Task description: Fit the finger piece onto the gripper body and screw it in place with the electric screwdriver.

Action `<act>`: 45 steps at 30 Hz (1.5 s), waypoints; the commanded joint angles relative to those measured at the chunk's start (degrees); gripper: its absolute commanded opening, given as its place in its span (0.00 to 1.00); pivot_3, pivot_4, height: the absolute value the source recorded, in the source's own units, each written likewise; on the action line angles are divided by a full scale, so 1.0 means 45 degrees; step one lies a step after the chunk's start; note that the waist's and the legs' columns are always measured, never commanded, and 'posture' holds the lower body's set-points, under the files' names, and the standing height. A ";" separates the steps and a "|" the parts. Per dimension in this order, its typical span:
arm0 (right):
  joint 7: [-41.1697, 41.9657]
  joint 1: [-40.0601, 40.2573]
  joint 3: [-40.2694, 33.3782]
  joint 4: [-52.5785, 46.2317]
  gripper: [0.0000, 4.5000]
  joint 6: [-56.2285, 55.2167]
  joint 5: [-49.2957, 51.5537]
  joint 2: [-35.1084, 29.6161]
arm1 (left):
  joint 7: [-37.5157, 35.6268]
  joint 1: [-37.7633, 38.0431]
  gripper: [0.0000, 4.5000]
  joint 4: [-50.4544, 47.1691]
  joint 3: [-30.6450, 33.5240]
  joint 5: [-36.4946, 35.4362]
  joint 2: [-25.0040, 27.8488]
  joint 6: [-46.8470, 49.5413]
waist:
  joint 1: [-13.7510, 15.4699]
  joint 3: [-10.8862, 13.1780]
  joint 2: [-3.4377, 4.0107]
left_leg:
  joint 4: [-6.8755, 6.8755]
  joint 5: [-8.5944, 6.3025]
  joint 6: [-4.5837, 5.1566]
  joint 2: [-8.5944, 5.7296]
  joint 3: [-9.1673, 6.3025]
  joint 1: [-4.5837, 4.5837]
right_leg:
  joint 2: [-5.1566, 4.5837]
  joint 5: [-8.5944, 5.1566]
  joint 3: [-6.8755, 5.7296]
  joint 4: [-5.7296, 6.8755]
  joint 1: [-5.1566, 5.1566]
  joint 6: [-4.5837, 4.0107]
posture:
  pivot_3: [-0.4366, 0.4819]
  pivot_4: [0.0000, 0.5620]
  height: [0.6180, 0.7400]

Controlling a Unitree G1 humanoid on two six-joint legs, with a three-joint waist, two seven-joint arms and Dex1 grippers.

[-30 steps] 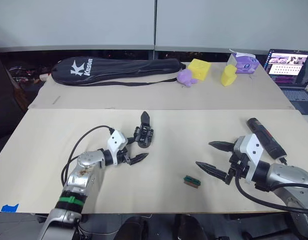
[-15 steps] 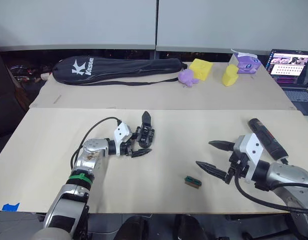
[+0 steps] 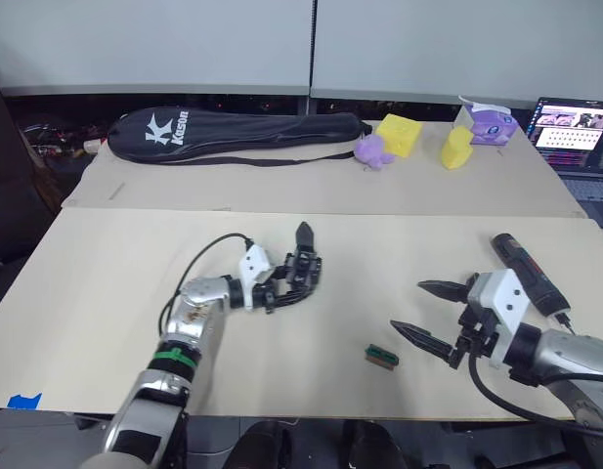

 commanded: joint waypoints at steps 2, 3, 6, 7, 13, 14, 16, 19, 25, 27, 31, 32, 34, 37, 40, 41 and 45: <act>-0.0306 0.0853 -0.1491 -0.1076 1.00 0.0243 0.0698 0.0156 | 0.1912 0.0042 0.51 -0.2177 -0.0283 0.0280 -0.0972 0.0753 | -0.0020 0.0002 -0.0004 | 0.0026 -0.0007 0.0008 -0.0001 -0.0001 -0.0012 | 0.0001 0.0003 0.0001 0.0003 -0.0004 0.0005 | 0.48 0.27 0.86; -0.0362 0.1070 -0.1669 -0.1186 1.00 0.0277 0.0766 0.0187 | 0.2261 0.0135 0.51 -0.2317 -0.0393 0.0393 -0.1188 0.0967 | -0.0031 0.0003 -0.0004 | 0.0027 -0.0009 0.0011 -0.0001 0.0001 -0.0009 | 0.0001 0.0004 0.0004 0.0003 0.0000 0.0006 | 0.48 0.27 0.86; -0.0538 0.1511 -0.1908 -0.1435 1.00 0.0335 0.0821 0.0259 | 0.2861 0.0404 0.51 -0.2525 -0.0801 0.0789 -0.1539 0.1062 | -0.0137 0.0002 -0.0003 | 0.0032 -0.0013 0.0018 0.0005 0.0003 0.0013 | 0.0002 0.0008 0.0013 0.0013 0.0013 0.0012 | 0.48 0.27 0.86; -0.0617 0.1644 -0.1900 -0.1523 1.00 0.0340 0.0808 0.0303 | 0.3096 0.0469 0.51 -0.2504 -0.0981 0.0995 -0.1660 0.1052 | -0.0146 0.0002 -0.0003 | 0.0029 -0.0023 0.0035 0.0010 0.0005 0.0021 | 0.0005 0.0007 0.0014 0.0017 0.0015 0.0012 | 0.48 0.27 0.86; -0.1046 0.1927 -0.1664 -0.1737 1.00 0.0359 0.0535 0.0458 | 0.4533 0.0504 0.51 -0.1919 -0.1557 0.2106 -0.2079 0.1103 | -0.0062 0.0001 -0.0001 | 0.0033 -0.0019 0.0029 0.0007 0.0005 0.0030 | 0.0007 0.0007 0.0014 0.0018 0.0031 0.0012 | 0.48 0.27 0.86; -0.1080 0.1934 -0.1672 -0.1731 1.00 0.0368 0.0515 0.0458 | 0.4587 0.0522 0.51 -0.1928 -0.1541 0.2101 -0.2087 0.1145 | -0.0038 0.0001 -0.0001 | 0.0035 -0.0020 0.0031 0.0007 0.0005 0.0031 | 0.0006 0.0008 0.0014 0.0014 0.0035 0.0013 | 0.48 0.27 0.86; -0.1110 0.1973 -0.1729 -0.1726 1.00 0.0390 0.0491 0.0445 | 0.4642 0.0573 0.51 -0.1992 -0.1538 0.2038 -0.2108 0.1239 | -0.0023 0.0000 0.0000 | 0.0038 -0.0025 0.0041 0.0006 0.0005 0.0034 | 0.0004 0.0008 0.0014 0.0012 0.0039 0.0013 | 0.48 0.27 0.86; -0.0984 0.2207 -0.1959 -0.1784 1.00 0.0382 0.0556 0.0345 | 0.4686 0.0748 0.51 -0.2266 -0.1599 0.2036 -0.2046 0.1409 | -0.0020 0.0000 0.0001 | 0.0038 -0.0024 0.0038 0.0006 0.0003 0.0036 | 0.0004 0.0007 0.0013 0.0015 0.0039 0.0014 | 0.48 0.27 0.86; -0.0793 0.2011 -0.2707 -0.1525 1.00 0.0984 0.1401 -0.0116 | 0.4101 0.1164 0.94 -0.3165 -0.1461 0.1532 -0.1381 0.2260 | -0.0128 -0.0001 0.0003 | 0.0037 -0.0024 0.0036 0.0008 0.0005 0.0034 | 0.0006 0.0007 0.0013 0.0017 0.0030 0.0014 | 0.48 0.27 0.86; -0.1077 0.1673 -0.3152 -0.1316 1.00 0.1779 0.2152 -0.0314 | 0.3623 0.1453 0.99 -0.3826 -0.1477 0.1305 -0.0908 0.2695 | -0.0149 -0.0002 0.0004 | 0.0034 -0.0023 0.0035 0.0010 0.0006 0.0035 | 0.0007 0.0007 0.0013 0.0017 0.0029 0.0014 | 0.48 0.27 0.86; -0.1223 0.0693 -0.3951 -0.0623 1.00 0.3911 0.3628 -0.1714 | 0.2231 0.2047 0.99 -0.5499 -0.1033 0.0378 0.0824 0.3924 | -0.0177 -0.0005 0.0011 | 0.0029 -0.0027 0.0040 0.0015 0.0004 0.0037 | 0.0006 0.0005 0.0017 0.0020 0.0027 0.0010 | 0.48 0.27 0.86; -0.1404 0.0214 -0.4048 -0.0207 1.00 0.4625 0.4031 -0.2182 | 0.1854 0.2096 0.99 -0.5880 -0.0888 0.0097 0.1303 0.4230 | -0.0214 -0.0005 0.0013 | 0.0029 -0.0028 0.0041 0.0019 0.0005 0.0037 | 0.0008 0.0006 0.0016 0.0017 0.0025 0.0009 | 0.48 0.27 0.86; -0.1704 -0.0928 -0.3884 0.0912 1.00 0.6227 0.4601 -0.3349 | 0.0939 0.2047 0.99 -0.6682 -0.0631 -0.0622 0.2293 0.4977 | -0.0202 -0.0003 0.0017 | 0.0030 -0.0037 0.0059 0.0019 0.0004 0.0037 | 0.0005 0.0005 0.0018 0.0021 0.0026 0.0007 | 0.48 0.27 0.86; -0.2172 -0.3566 -0.2583 0.3354 1.00 0.8622 0.5016 -0.4788 | -0.1240 0.1660 0.99 -0.7873 -0.0349 -0.2167 0.3746 0.5787 | -0.0181 0.0001 0.0018 | 0.0031 -0.0037 0.0060 0.0019 0.0004 0.0031 | -0.0001 0.0005 0.0013 0.0012 0.0025 0.0004 | 0.48 0.27 0.86; -0.2609 -0.6825 -0.0511 0.5892 1.00 1.0887 0.4809 -0.5083 | -0.2617 0.0809 0.99 -0.8678 -0.0113 -0.3401 0.4714 0.6590 | -0.0154 0.0005 0.0022 | 0.0053 -0.0023 0.0032 0.0022 0.0009 0.0004 | -0.0009 0.0000 0.0003 0.0011 0.0005 -0.0007 | 0.48 0.27 0.86; -0.2779 -0.8109 0.0053 0.6957 1.00 1.2165 0.4738 -0.4772 | -0.2807 0.0422 0.99 -0.8837 -0.0057 -0.3709 0.4878 0.6899 | -0.0160 0.0007 0.0018 | 0.0049 -0.0021 0.0033 0.0019 0.0006 -0.0024 | -0.0014 0.0000 0.0004 -0.0002 -0.0005 -0.0013 | 0.48 0.27 0.86; -0.3276 -1.1211 0.2579 0.9720 1.00 1.3408 0.3175 -0.4173 | -0.3219 -0.0667 0.99 -0.9282 0.0099 -0.4627 0.5109 0.7634 | -0.0236 0.0007 0.0019 | 0.0051 -0.0026 0.0043 0.0013 0.0022 -0.0037 | -0.0029 0.0001 0.0015 -0.0016 -0.0005 -0.0012 | 0.48 0.27 0.86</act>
